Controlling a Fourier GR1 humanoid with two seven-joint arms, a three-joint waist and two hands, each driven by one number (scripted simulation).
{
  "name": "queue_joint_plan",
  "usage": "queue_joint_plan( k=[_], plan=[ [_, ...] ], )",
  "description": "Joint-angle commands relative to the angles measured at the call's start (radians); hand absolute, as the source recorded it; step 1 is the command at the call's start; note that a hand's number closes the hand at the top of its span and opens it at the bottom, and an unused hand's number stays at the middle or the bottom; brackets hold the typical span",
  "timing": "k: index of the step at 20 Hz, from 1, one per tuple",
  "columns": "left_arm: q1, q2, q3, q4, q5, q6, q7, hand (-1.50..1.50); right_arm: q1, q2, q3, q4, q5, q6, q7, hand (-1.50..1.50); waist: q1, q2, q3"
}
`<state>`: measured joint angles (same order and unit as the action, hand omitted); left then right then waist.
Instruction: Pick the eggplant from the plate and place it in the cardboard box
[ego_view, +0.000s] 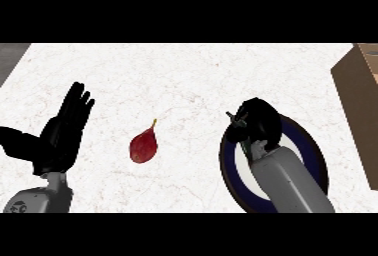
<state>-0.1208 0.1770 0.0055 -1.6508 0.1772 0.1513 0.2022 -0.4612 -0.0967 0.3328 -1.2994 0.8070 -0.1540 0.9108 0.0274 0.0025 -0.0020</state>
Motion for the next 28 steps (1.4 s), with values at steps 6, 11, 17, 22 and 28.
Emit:
queue_joint_plan(
  k=[6,11,17,22,28],
  plan=[
    [0.013,-0.001,0.003,-0.036,0.003,0.004,0.036,0.00,-0.254,-0.047,0.140,0.095,0.113,0.183,-0.198,1.50,-0.010,-0.002,0.002],
    [0.015,-0.006,0.024,-0.004,0.009,-0.008,0.008,0.00,-0.398,-0.013,0.106,-0.013,0.122,0.347,-0.121,1.50,-0.021,-0.004,0.001],
    [0.085,-0.018,-0.003,-0.062,-0.029,0.014,0.006,0.00,-0.355,-0.020,0.026,-0.207,0.235,0.198,0.066,1.50,-0.030,-0.010,0.002],
    [-0.005,-0.012,0.031,0.010,-0.007,0.004,0.003,0.00,-0.408,-0.115,-0.104,-0.213,0.297,0.183,0.100,1.50,-0.037,-0.005,0.002],
    [0.013,0.003,0.033,-0.038,-0.001,-0.012,0.051,0.00,-0.415,-0.161,-0.233,-0.218,0.289,0.241,0.117,1.50,-0.024,-0.005,0.002]
  ],
)
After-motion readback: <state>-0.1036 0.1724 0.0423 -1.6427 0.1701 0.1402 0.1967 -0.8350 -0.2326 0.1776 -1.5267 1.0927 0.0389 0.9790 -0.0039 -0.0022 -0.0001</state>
